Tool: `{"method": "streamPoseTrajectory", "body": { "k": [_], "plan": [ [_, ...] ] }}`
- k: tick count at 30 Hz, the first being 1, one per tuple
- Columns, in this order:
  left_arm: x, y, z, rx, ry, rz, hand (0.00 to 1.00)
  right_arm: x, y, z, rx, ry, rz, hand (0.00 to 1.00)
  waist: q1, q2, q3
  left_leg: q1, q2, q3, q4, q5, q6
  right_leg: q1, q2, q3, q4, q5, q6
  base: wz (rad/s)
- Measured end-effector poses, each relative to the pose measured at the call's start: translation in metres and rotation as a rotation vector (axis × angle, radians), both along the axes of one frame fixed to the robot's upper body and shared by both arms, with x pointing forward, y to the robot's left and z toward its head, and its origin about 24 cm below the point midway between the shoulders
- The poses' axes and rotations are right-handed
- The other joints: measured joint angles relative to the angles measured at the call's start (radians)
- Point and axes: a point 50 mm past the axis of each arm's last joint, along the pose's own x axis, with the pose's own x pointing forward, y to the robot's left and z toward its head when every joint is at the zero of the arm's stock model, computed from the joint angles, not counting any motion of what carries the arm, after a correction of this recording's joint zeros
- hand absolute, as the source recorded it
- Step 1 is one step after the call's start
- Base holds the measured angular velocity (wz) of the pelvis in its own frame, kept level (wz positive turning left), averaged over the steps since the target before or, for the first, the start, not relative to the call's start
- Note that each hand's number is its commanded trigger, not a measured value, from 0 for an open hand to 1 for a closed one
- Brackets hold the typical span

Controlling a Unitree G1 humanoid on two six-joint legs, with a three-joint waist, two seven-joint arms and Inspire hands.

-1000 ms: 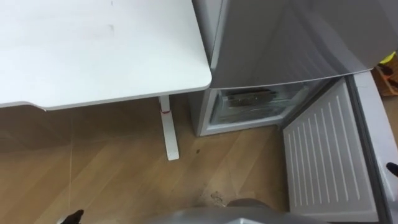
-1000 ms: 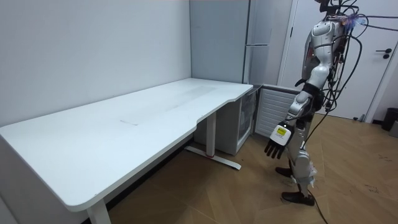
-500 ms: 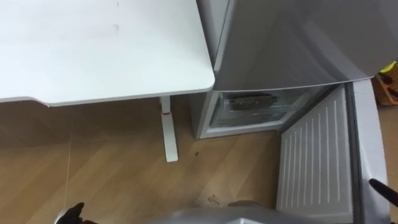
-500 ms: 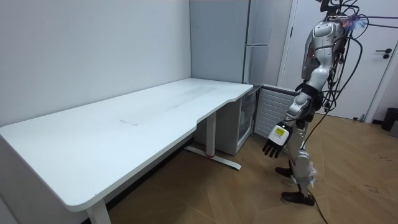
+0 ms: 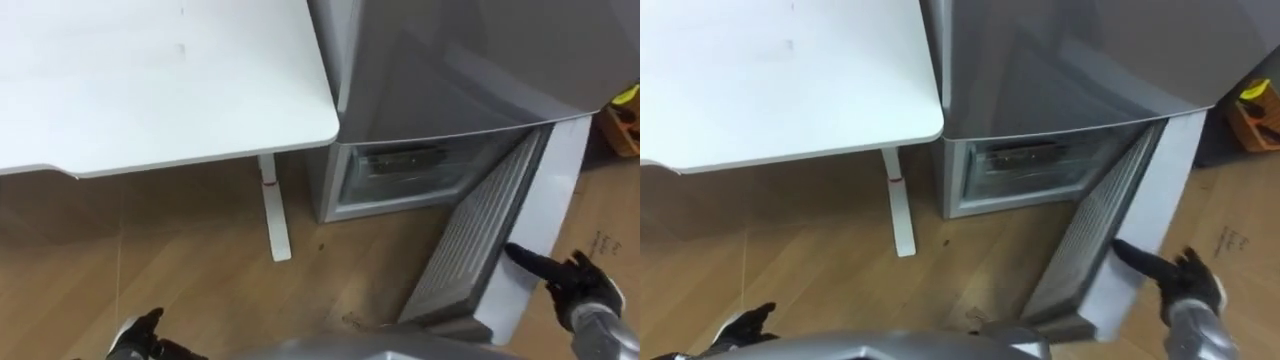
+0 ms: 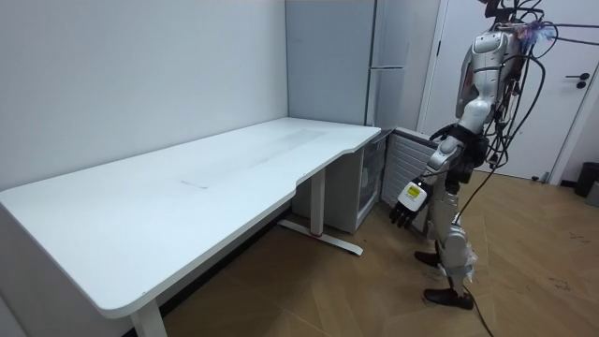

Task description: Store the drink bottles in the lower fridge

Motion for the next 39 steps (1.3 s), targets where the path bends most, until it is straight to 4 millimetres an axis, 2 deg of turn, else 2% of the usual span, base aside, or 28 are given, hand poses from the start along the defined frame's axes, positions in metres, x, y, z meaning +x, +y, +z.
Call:
{"method": "streamPoseTrajectory", "body": {
  "k": [1,2,3,5,10,12,15,21,25,31,37,39],
  "plan": [
    [0.0,-0.002,-0.001,-0.01,-0.007,0.004,0.0,0.002,0.004,0.0,0.007,-0.006,0.005,0.0,0.007,-0.001,0.0002,-0.004,0.0,0.0,0.002,0.0,0.0,-0.004,0.0,0.0,0.001,0.0,0.0,0.0],
    [0.002,-0.006,-0.002,-0.025,-0.015,0.006,0.0,0.005,0.01,0.002,0.016,-0.028,0.05,0.0,0.019,0.002,-0.0047,-0.014,0.0,0.001,0.011,0.001,0.0,-0.014,-0.001,0.0,0.003,0.001,-0.002,0.0],
    [0.003,-0.009,-0.002,-0.031,-0.015,-0.012,0.0,0.009,0.019,0.004,0.03,-0.044,0.118,0.0,0.023,0.001,0.0005,-0.021,0.0,0.0,0.016,0.001,0.0,-0.02,-0.001,-0.002,0.005,0.001,-0.002,0.0],
    [0.004,-0.012,-0.003,-0.037,-0.012,-0.027,0.0,0.016,0.034,0.007,0.06,-0.076,0.229,0.0,0.031,-0.002,0.003,-0.028,0.001,0.0,0.019,0.001,-0.001,-0.024,-0.002,-0.006,0.005,0.002,-0.003,0.0],
    [0.013,-0.018,-0.003,-0.063,-0.04,-0.017,0.0,0.031,0.081,0.014,0.177,-0.161,0.496,0.0,0.074,-0.006,0.0012,-0.026,-0.001,-0.002,0.021,0.002,0.0,-0.017,-0.005,-0.011,0.0,0.002,-0.003,0.02],
    [0.014,-0.019,-0.003,-0.064,-0.049,-0.018,0.0,0.034,0.099,0.014,0.225,-0.175,0.596,0.0,0.083,-0.009,-0.0001,-0.026,-0.001,-0.023,0.023,0.002,0.0,-0.008,-0.007,-0.025,-0.002,0.001,-0.002,0.17],
    [0.015,-0.021,-0.004,-0.081,-0.069,0.026,0.0,0.031,0.108,0.01,0.261,-0.158,0.641,0.0,0.101,-0.009,-0.0005,-0.025,-0.001,-0.031,0.023,0.002,0.0,-0.002,-0.009,-0.032,-0.004,-0.001,0.0,0.13],
    [0.011,-0.022,-0.004,-0.107,-0.08,0.089,0.0,0.021,0.109,0.0,0.263,-0.088,0.69,0.0,0.105,-0.01,0.0026,-0.029,-0.005,-0.041,0.022,0.003,0.001,-0.002,-0.015,-0.043,-0.005,-0.003,0.001,0.03],
    [0.012,-0.021,-0.004,-0.108,-0.088,0.094,0.0,0.013,0.106,-0.007,0.248,-0.031,0.706,0.0,0.112,-0.015,0.002,-0.029,-0.005,-0.043,0.02,0.003,0.001,-0.003,-0.015,-0.047,-0.005,-0.004,0.001,0.0],
    [0.011,-0.021,-0.004,-0.106,-0.108,0.131,0.0,-0.01,0.096,-0.026,0.217,0.124,0.705,0.0,0.128,-0.024,-0.003,-0.028,-0.006,-0.057,0.022,0.003,0.002,0.005,-0.019,-0.064,-0.009,-0.004,0.001,0.07],
    [-0.003,-0.02,-0.007,-0.098,-0.084,0.188,0.0,-0.031,0.086,-0.038,0.192,0.239,0.68,0.0,0.127,-0.022,-0.0008,-0.02,-0.006,-0.07,0.024,0.003,0.002,0.03,-0.021,-0.083,-0.021,-0.004,0.001,0.09],
    [-0.01,-0.018,-0.008,-0.095,-0.064,0.211,0.0,-0.043,0.08,-0.044,0.177,0.3,0.627,0.0,0.125,-0.019,0.0005,-0.008,-0.006,-0.075,0.021,0.003,0.002,0.045,-0.021,-0.085,-0.027,-0.005,0.003,0.05]
  ]
}}
